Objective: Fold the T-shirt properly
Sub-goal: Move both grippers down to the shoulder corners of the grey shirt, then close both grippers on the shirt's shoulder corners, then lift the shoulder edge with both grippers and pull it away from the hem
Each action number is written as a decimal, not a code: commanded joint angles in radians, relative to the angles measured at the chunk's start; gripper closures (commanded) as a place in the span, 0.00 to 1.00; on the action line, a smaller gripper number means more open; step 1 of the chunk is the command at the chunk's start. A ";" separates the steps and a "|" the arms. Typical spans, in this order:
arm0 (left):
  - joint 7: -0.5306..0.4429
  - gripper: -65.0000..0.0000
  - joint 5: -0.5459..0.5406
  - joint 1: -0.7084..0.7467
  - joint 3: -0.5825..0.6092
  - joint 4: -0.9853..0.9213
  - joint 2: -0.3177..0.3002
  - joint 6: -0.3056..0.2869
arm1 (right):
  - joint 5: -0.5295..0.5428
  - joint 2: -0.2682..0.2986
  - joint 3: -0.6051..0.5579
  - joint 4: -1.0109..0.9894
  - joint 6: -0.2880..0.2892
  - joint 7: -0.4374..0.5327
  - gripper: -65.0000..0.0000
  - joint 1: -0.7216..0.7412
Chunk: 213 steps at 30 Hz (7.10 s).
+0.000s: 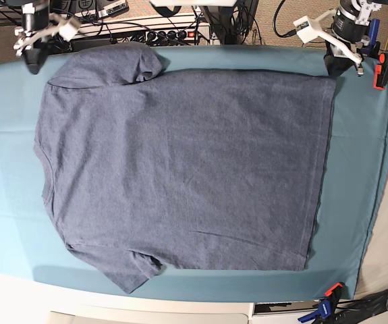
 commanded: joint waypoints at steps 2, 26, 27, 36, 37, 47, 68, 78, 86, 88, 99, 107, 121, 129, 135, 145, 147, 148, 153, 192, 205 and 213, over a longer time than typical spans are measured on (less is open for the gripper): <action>-0.003 0.82 0.011 0.006 -0.004 0.016 -0.011 0.017 | 0.009 -0.004 0.007 0.011 -0.004 -0.004 0.71 0.026; -0.002 0.82 0.010 0.007 -0.004 0.015 -0.010 0.017 | 0.062 -0.027 0.006 0.011 0.130 0.024 0.71 0.056; -0.003 0.82 0.010 0.007 -0.004 0.015 -0.010 0.017 | 0.063 -0.027 0.006 0.011 0.148 0.024 0.71 0.056; -0.003 0.82 -0.016 0.007 -0.004 0.015 -0.010 0.017 | 0.063 -0.027 0.006 0.011 0.196 0.072 0.71 0.056; -0.003 0.82 -0.015 0.006 -0.004 0.016 -0.010 0.017 | 0.064 -0.027 0.006 0.011 0.212 0.076 0.71 0.056; -0.003 0.82 -0.015 0.006 -0.004 0.015 -0.010 0.017 | 0.138 -0.027 0.006 0.011 0.261 0.171 0.71 0.057; -0.003 0.82 -0.015 0.006 -0.004 0.016 -0.010 0.017 | 0.078 -0.027 -0.195 0.011 0.502 0.218 0.71 0.067; 0.000 0.82 -0.015 0.007 -0.004 0.016 -0.010 0.017 | 0.054 -0.027 -0.319 0.011 0.488 0.151 0.71 0.123; 0.000 0.82 -0.015 0.006 -0.004 0.016 -0.010 0.017 | 0.034 -0.027 -0.319 0.011 0.488 0.148 1.00 0.123; 0.000 0.82 -0.015 0.006 -0.004 0.015 -0.010 0.017 | 0.014 -0.027 -0.319 0.011 0.488 0.143 1.00 0.123; -0.003 0.55 -0.095 0.007 -0.004 0.015 -0.011 -0.068 | -0.081 -0.027 -0.319 0.012 0.269 0.072 1.00 0.127; -0.023 0.55 -0.095 0.007 -0.004 0.015 -0.011 -0.019 | -0.080 -0.027 -0.319 0.011 0.185 0.031 1.00 0.175; -0.136 0.56 -0.102 -0.082 -0.001 -0.098 0.021 -0.062 | -0.080 -0.027 -0.319 0.011 0.185 0.026 1.00 0.208; -0.172 0.56 -0.134 -0.179 -0.001 -0.250 0.042 -0.024 | -0.080 -0.027 -0.319 0.011 0.186 0.027 1.00 0.208; -0.188 0.56 -0.170 -0.188 -0.001 -0.275 0.047 -0.025 | -0.081 -0.027 -0.319 0.011 0.185 0.028 1.00 0.209; -0.232 0.58 -0.232 -0.191 0.011 -0.277 0.112 -0.096 | -0.099 -0.027 -0.319 0.011 0.184 0.027 1.00 0.208; -0.230 0.58 -0.232 -0.190 0.029 -0.277 0.111 -0.096 | -0.099 -0.027 -0.319 0.011 0.184 0.027 1.00 0.208; -0.229 0.58 -0.232 -0.190 0.041 -0.279 0.111 -0.097 | -0.099 -0.027 -0.319 0.011 0.184 0.027 1.00 0.209; -0.229 0.59 -0.198 -0.196 0.126 -0.302 0.111 -0.096 | -0.099 -0.027 -0.319 0.011 0.184 0.027 1.00 0.209; -0.067 1.00 -0.248 -0.290 0.246 -0.380 -0.047 0.053 | -0.156 0.030 -0.319 0.018 0.181 -0.043 1.00 0.191; -0.002 1.00 -0.251 -0.250 0.247 -0.220 -0.072 0.055 | -0.156 0.047 -0.225 0.214 0.181 -0.058 1.00 0.036; 0.018 1.00 -0.251 -0.251 0.247 -0.157 -0.072 0.055 | -0.156 0.047 -0.119 0.315 0.182 -0.059 1.00 -0.089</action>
